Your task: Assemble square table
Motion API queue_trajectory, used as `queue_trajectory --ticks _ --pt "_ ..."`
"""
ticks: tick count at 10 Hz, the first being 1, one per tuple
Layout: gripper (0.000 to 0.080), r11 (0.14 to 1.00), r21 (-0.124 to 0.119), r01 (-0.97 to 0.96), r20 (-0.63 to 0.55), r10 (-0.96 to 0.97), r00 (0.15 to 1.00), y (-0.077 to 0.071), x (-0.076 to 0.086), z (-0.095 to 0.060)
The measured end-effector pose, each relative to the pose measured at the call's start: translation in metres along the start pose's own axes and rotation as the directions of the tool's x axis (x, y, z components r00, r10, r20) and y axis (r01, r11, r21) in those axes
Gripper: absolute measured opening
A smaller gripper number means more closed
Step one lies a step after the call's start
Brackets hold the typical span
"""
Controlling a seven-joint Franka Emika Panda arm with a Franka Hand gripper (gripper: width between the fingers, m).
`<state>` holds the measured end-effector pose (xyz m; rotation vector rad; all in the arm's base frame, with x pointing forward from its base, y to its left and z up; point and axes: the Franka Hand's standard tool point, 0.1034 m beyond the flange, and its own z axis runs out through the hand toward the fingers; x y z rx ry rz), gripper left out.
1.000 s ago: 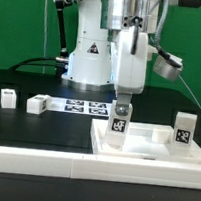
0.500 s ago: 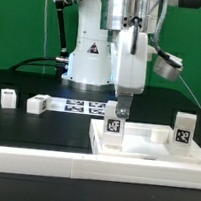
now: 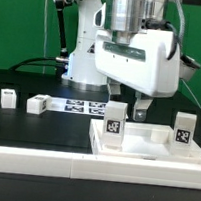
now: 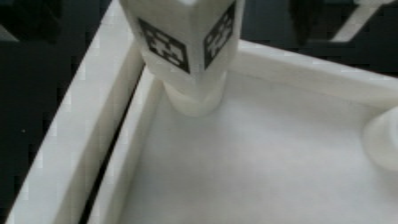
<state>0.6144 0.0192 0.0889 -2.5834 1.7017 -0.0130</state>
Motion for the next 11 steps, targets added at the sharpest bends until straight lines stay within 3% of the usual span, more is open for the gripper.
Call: queue_trajectory --ticks 4,9,11 --pt "0.0649 0.946 -0.009 0.325 -0.008 -0.325 0.946 0.001 0.004 0.000" --pt "0.0649 0.771 -0.011 0.636 -0.007 -0.636 0.771 0.002 0.007 0.000" --pt "0.0649 0.644 -0.013 0.765 -0.005 -0.765 0.644 0.004 0.011 -0.001"
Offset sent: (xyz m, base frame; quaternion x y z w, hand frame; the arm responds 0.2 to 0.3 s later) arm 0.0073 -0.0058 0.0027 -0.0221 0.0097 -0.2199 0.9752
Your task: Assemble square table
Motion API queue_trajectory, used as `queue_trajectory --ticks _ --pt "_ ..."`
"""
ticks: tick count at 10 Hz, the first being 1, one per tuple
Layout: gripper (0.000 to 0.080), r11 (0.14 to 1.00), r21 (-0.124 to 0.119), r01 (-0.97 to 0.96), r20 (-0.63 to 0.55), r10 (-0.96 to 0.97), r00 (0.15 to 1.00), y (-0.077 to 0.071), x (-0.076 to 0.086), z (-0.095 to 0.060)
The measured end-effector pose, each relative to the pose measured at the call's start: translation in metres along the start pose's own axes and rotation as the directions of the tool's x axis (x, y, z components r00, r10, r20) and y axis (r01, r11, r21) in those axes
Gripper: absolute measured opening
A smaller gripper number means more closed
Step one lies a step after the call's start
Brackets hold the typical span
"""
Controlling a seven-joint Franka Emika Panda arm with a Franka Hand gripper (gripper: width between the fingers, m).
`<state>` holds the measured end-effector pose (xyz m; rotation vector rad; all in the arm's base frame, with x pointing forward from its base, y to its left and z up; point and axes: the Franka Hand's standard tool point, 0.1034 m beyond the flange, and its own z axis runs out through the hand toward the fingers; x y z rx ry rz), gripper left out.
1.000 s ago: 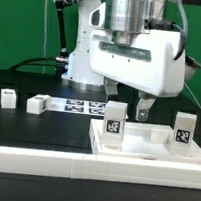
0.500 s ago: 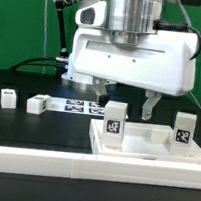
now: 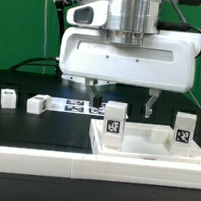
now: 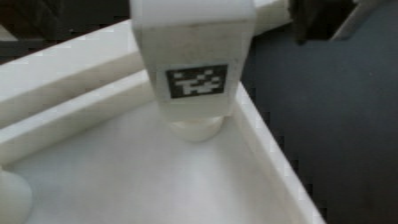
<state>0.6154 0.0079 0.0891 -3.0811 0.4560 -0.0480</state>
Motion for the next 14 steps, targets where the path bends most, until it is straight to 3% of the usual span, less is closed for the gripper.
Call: queue_trajectory --ticks 1,4,8,12,14 --pt "0.0649 0.999 0.000 0.035 0.000 -0.035 0.999 0.0007 0.0002 0.0000" --pt "0.0287 1.000 0.000 0.030 0.000 -0.030 1.000 0.0009 0.0002 0.0000" --pt "0.0288 1.000 0.001 -0.009 -0.001 0.009 1.000 0.0010 0.0002 0.0001" --pt "0.0290 0.907 0.018 -0.420 -0.016 0.420 0.907 0.0020 0.0002 0.0011" --pt "0.0290 0.794 0.029 -0.608 -0.021 0.608 0.794 0.0014 0.0010 0.0014"
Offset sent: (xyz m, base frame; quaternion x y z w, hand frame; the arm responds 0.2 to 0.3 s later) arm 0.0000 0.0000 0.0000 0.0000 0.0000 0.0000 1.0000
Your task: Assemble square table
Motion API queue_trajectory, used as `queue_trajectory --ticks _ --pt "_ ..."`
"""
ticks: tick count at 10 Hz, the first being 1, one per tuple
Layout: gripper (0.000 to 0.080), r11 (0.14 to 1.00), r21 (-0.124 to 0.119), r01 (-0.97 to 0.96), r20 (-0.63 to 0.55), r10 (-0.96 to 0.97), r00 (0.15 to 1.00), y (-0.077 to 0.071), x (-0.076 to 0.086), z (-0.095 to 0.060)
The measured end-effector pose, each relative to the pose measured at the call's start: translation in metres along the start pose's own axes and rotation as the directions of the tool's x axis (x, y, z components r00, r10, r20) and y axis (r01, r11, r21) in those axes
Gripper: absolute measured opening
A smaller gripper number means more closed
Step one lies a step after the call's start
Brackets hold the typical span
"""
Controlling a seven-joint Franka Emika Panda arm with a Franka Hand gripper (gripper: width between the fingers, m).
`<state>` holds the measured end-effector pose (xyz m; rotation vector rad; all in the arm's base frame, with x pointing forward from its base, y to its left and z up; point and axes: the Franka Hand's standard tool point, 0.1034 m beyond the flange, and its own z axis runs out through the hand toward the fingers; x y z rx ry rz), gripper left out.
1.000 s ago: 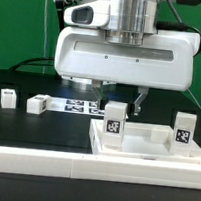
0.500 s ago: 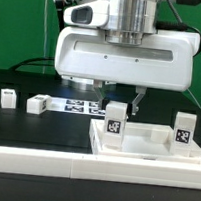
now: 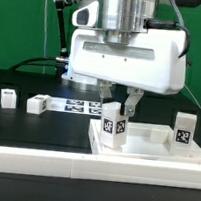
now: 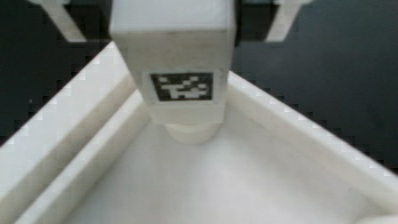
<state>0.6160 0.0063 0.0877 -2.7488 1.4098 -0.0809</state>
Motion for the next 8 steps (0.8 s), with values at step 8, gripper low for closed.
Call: queue_trajectory --ticks 8 --pt "0.0290 0.851 0.028 -0.525 -0.005 0.526 0.851 -0.0061 -0.0030 0.0009"
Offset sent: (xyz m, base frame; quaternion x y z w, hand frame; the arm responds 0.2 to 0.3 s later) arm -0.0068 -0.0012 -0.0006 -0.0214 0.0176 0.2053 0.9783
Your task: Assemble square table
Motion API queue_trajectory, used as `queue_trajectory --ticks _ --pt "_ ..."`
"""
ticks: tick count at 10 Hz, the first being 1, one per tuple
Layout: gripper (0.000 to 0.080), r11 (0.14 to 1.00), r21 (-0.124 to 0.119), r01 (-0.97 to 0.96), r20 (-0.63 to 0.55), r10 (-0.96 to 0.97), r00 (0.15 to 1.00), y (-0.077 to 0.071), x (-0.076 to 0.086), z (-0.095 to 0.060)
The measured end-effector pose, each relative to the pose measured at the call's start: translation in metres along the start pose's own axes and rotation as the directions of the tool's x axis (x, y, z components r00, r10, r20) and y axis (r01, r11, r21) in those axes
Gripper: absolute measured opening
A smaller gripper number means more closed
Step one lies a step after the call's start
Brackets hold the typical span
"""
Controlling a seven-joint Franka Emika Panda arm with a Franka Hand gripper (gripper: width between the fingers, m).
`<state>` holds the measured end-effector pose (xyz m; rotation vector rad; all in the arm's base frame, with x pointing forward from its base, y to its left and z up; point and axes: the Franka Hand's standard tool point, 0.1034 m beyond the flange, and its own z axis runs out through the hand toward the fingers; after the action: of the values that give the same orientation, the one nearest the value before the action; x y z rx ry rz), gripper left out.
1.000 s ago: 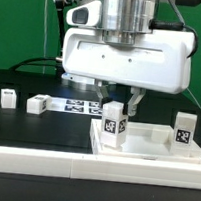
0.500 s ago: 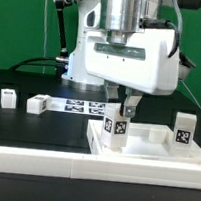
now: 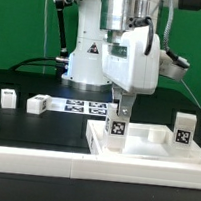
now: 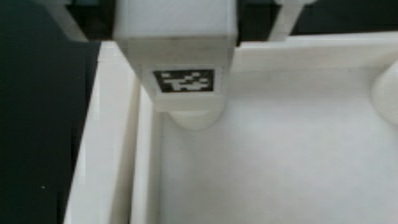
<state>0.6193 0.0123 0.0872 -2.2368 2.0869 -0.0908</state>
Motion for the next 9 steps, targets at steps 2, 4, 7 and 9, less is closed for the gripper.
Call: queue_trajectory --ticks 2,4,7,9 --pt "0.0291 1.000 -0.001 0.029 0.000 -0.029 1.000 0.0002 -0.0001 0.0004" --pt "0.0602 0.993 -0.004 0.117 -0.001 -0.117 0.993 0.0011 0.0021 0.0023" --pt "0.0647 0.921 0.003 0.390 -0.010 -0.390 0.921 0.0004 0.0055 0.0037" --pt "0.0649 0.849 0.000 0.529 -0.011 -0.529 0.849 0.0004 0.0056 0.0036"
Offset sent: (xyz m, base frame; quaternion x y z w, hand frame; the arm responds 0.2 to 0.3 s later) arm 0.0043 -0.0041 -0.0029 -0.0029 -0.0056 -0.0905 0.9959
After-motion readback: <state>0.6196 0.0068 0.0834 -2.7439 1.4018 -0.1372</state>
